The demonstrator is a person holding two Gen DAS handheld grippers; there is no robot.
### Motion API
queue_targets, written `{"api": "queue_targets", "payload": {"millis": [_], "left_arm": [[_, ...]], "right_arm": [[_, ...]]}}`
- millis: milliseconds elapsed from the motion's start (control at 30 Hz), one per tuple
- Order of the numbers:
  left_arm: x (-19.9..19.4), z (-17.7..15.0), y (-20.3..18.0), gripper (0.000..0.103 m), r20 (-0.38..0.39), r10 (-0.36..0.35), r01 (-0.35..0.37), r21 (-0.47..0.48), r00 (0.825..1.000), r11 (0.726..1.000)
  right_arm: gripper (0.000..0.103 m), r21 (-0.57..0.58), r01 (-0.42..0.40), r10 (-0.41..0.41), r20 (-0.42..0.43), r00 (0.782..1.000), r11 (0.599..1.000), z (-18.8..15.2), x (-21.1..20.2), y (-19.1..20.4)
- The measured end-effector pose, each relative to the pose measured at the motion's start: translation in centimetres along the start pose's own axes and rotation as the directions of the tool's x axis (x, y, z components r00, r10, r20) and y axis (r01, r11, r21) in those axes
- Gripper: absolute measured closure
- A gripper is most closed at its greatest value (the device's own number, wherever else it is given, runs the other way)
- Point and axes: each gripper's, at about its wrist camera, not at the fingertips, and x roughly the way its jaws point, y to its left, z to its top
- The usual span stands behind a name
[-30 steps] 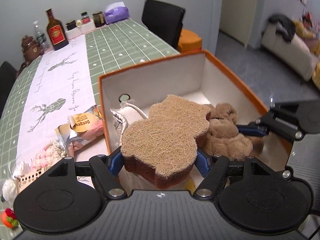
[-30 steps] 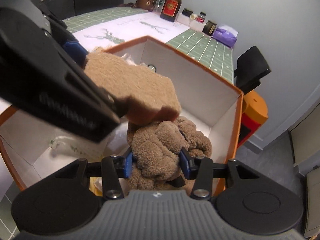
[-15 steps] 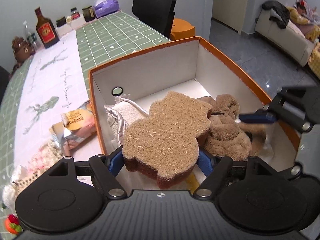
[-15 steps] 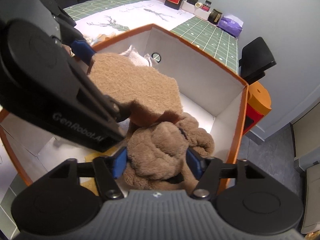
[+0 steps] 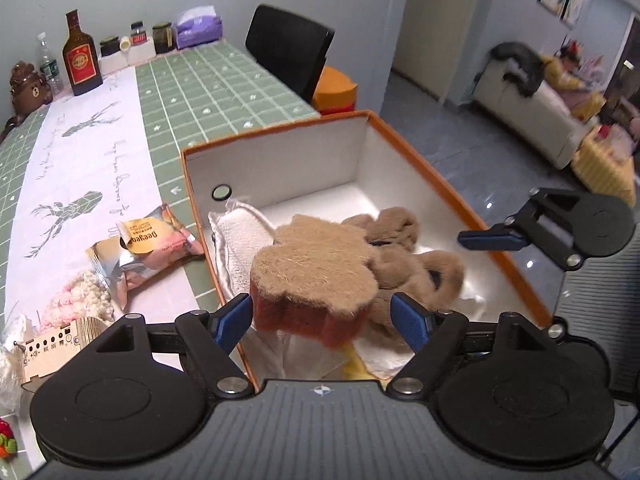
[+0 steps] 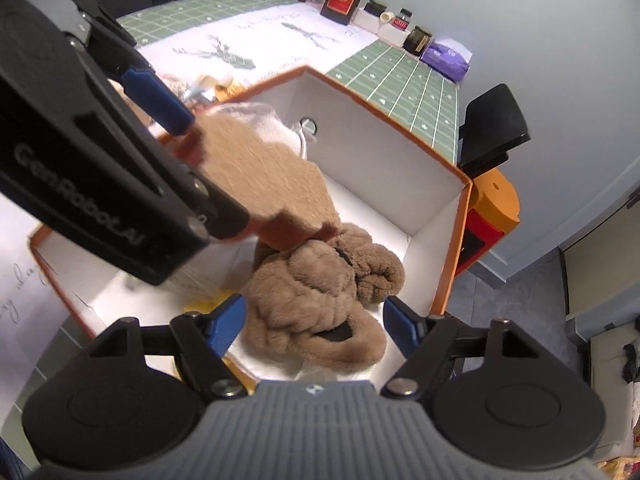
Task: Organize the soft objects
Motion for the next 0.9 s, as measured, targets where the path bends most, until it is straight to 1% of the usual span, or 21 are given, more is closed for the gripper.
{"api": "queue_targets", "payload": {"millis": [100,133,167,200,267,333,400,500,567,600,633,700,800,900], "left_arm": [[-1.7,-0.6,0.5,0.012,0.064,-0.04,0.041,-0.02,0.997,0.999],[-2.2,-0.9,0.7,0.016,0.087,-0.058,0.061,-0.027,0.995,0.998],[-2.5,-1.2,0.9,0.022,0.105,-0.067,0.071,-0.034,0.992,0.997],[-2.9,-1.4,1.2,0.024,0.121,-0.067,0.072,-0.044,0.99,0.996],[-3.5,-1.8,1.6,0.035,0.145,-0.047,0.054,-0.049,0.988,0.997],[-4.1,-2.1,2.2,0.039,0.17,-0.016,0.026,-0.058,0.985,0.998],[-4.7,-2.4,3.0,0.04,0.192,0.007,0.009,-0.082,0.981,0.997],[-5.4,-2.9,4.3,0.04,0.2,0.046,-0.023,-0.117,0.979,0.993],[-5.7,-3.5,5.2,0.04,0.204,0.08,-0.051,-0.141,0.976,0.989],[-5.7,-3.7,5.7,0.04,0.204,0.09,-0.059,-0.155,0.975,0.986],[-5.6,-4.1,6.2,0.04,0.199,0.099,-0.065,-0.17,0.975,0.983],[-5.4,-4.5,7.2,0.04,0.186,0.111,-0.074,-0.195,0.976,0.978],[-4.9,-5.1,8.4,0.04,0.171,0.129,-0.088,-0.229,0.977,0.969],[-4.5,-5.3,9.4,0.04,0.164,0.131,-0.086,-0.259,0.978,0.962]], "right_arm": [[0.028,0.03,-0.009,0.008,0.037,0.999,1.0,0.0,-1.3,0.5],[0.028,0.039,-0.012,0.01,0.052,0.999,0.999,0.0,-1.7,0.7],[0.028,0.048,-0.013,0.009,0.07,0.997,0.999,0.0,-2.0,1.0],[0.029,0.054,-0.016,0.011,0.082,0.997,0.998,0.1,-2.3,1.3],[0.032,0.058,-0.02,0.014,0.111,0.994,0.998,0.4,-2.8,2.0],[0.035,0.045,-0.027,0.02,0.146,0.989,0.999,1.0,-3.3,2.6],[0.036,0.032,-0.022,0.015,0.188,0.982,0.999,2.0,-3.4,3.1],[0.049,0.052,-0.027,0.016,0.207,0.978,0.998,3.5,-2.5,3.2],[0.054,0.077,-0.02,0.002,0.22,0.976,0.997,4.2,-1.5,3.2],[0.058,0.092,-0.021,0.0,0.222,0.975,0.996,4.5,-1.1,3.1],[0.06,0.112,-0.022,-0.004,0.226,0.974,0.993,4.9,-0.7,2.9],[0.06,0.143,-0.024,-0.011,0.24,0.971,0.99,5.4,-0.2,2.5],[0.057,0.167,-0.001,-0.043,0.26,0.965,0.986,6.4,-0.2,1.9],[0.057,0.202,0.01,-0.062,0.252,0.966,0.979,7.5,0.9,0.9]]}}
